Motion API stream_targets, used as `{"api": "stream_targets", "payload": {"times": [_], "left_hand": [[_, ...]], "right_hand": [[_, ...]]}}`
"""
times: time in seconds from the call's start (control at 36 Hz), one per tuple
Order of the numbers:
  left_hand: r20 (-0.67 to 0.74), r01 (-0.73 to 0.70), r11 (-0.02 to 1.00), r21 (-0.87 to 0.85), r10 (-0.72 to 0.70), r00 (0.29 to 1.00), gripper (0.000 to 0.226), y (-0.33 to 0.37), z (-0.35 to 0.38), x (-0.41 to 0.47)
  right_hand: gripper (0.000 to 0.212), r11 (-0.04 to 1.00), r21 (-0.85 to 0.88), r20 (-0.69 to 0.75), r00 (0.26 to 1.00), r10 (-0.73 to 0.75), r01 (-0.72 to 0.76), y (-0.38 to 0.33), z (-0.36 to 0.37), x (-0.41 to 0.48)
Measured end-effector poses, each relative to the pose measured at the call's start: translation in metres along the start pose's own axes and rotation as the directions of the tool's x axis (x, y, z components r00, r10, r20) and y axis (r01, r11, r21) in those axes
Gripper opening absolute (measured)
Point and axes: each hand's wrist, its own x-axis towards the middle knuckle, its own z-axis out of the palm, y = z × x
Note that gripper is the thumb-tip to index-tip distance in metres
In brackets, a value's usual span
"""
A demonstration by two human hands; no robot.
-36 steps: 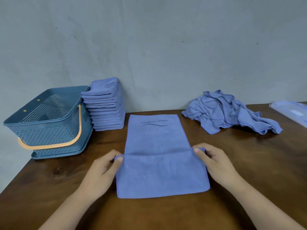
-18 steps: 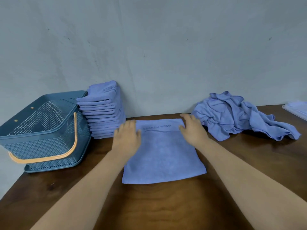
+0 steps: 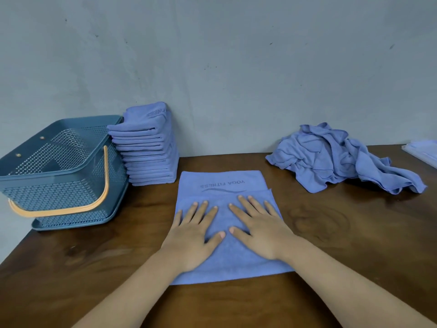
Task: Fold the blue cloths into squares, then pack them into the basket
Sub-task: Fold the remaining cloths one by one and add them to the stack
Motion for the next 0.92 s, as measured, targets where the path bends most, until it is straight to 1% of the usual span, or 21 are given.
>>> {"api": "stream_targets", "payload": {"times": [0.31, 0.44, 0.53, 0.58, 0.67, 0.69, 0.72, 0.78, 0.83, 0.92], "left_hand": [[-0.034, 0.002, 1.000, -0.007, -0.003, 0.999, 0.080, 0.027, 0.011, -0.090], [-0.008, 0.005, 1.000, 0.021, -0.005, 1.000, 0.083, 0.037, 0.013, -0.110], [0.001, 0.001, 1.000, 0.004, -0.001, 1.000, 0.084, 0.038, 0.010, -0.113], [-0.037, -0.001, 1.000, -0.010, 0.001, 0.999, 0.082, 0.035, 0.001, -0.107], [-0.186, 0.000, 1.000, -0.001, 0.000, 0.983, 0.072, 0.028, -0.016, -0.078], [-0.209, -0.006, 1.000, -0.019, 0.002, 0.978, 0.071, 0.023, -0.020, -0.063], [-0.203, -0.013, 0.999, -0.038, 0.005, 0.979, 0.070, 0.017, -0.022, -0.048], [-0.135, -0.015, 0.999, -0.040, 0.009, 0.991, 0.073, 0.000, -0.021, -0.018], [-0.067, 0.008, 1.000, -0.011, -0.009, 0.998, 0.076, -0.015, -0.016, -0.001], [-0.005, 0.063, 0.998, -0.030, -0.063, 0.998, 0.082, -0.028, -0.012, 0.005]], "right_hand": [[0.073, 1.000, -0.024, -0.019, 1.000, -0.014, 0.014, -0.041, 0.013, -0.083], [0.073, 1.000, -0.024, -0.014, 1.000, -0.003, 0.003, -0.052, 0.019, -0.106], [0.073, 1.000, -0.006, -0.005, 1.000, -0.006, 0.006, -0.054, 0.017, -0.108], [0.075, 1.000, -0.014, -0.018, 1.000, -0.015, 0.015, -0.053, 0.011, -0.103], [0.073, 0.997, -0.036, -0.113, 0.991, -0.078, 0.074, -0.044, -0.004, -0.078], [0.071, 0.994, -0.033, -0.119, 0.987, -0.107, 0.104, -0.038, -0.008, -0.067], [0.069, 0.991, -0.028, -0.108, 0.985, -0.137, 0.134, -0.032, -0.011, -0.054], [0.066, 0.986, -0.021, -0.075, 0.983, -0.166, 0.165, -0.018, -0.013, -0.032], [0.066, 0.991, 0.000, -0.043, 0.990, -0.135, 0.135, -0.003, -0.013, -0.016], [0.069, 0.998, 0.026, -0.041, 0.998, -0.055, 0.056, 0.019, -0.014, -0.007]]}}
